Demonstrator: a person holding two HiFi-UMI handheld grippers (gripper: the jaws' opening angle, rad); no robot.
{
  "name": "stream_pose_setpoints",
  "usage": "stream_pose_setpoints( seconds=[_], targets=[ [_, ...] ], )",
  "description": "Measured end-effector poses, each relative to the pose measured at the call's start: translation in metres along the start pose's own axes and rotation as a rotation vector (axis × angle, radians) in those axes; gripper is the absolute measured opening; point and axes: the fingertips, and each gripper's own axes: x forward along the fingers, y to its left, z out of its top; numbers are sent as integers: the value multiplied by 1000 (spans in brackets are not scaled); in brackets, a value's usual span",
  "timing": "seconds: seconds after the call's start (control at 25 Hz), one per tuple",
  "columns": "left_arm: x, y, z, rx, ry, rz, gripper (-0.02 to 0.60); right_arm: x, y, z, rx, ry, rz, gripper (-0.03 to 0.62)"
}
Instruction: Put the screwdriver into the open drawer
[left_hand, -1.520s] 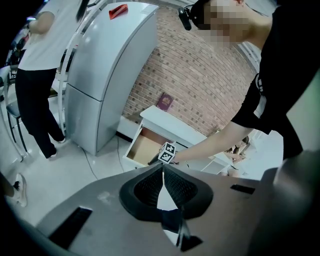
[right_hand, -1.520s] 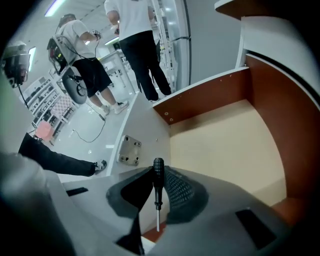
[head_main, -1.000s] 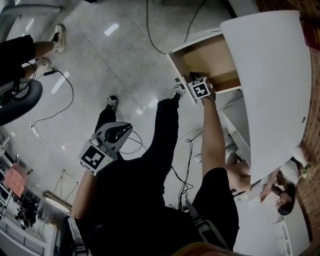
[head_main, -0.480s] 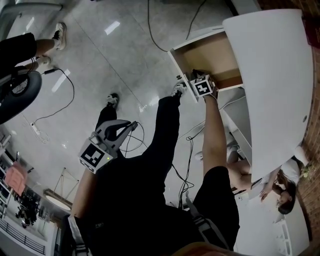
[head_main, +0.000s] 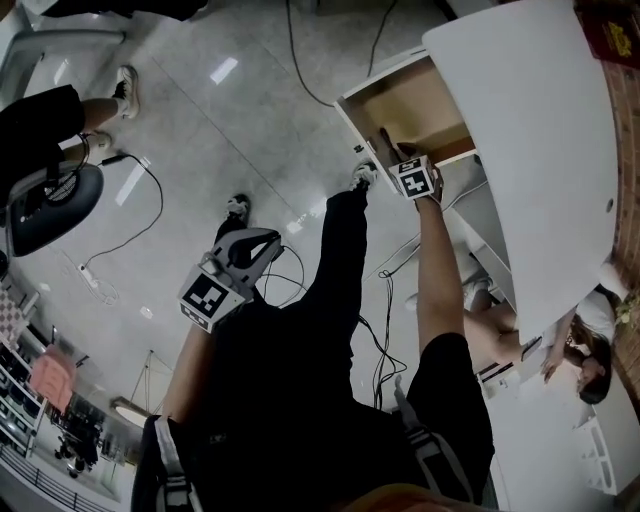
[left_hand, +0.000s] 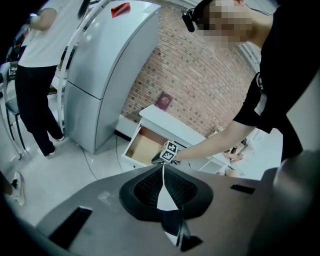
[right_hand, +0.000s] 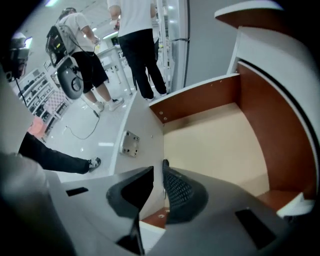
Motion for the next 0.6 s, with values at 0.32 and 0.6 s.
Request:
stream_pose_setpoints(
  seconds=[0.32,0.6],
  targets=[
    [-17,-7,49,106,-6,-66,20,-111,40,4,165,-167,-31,117],
    [-13,-34,87,203,-43,-174,20,-223,82,0,385,-343,-176,72]
  ],
)
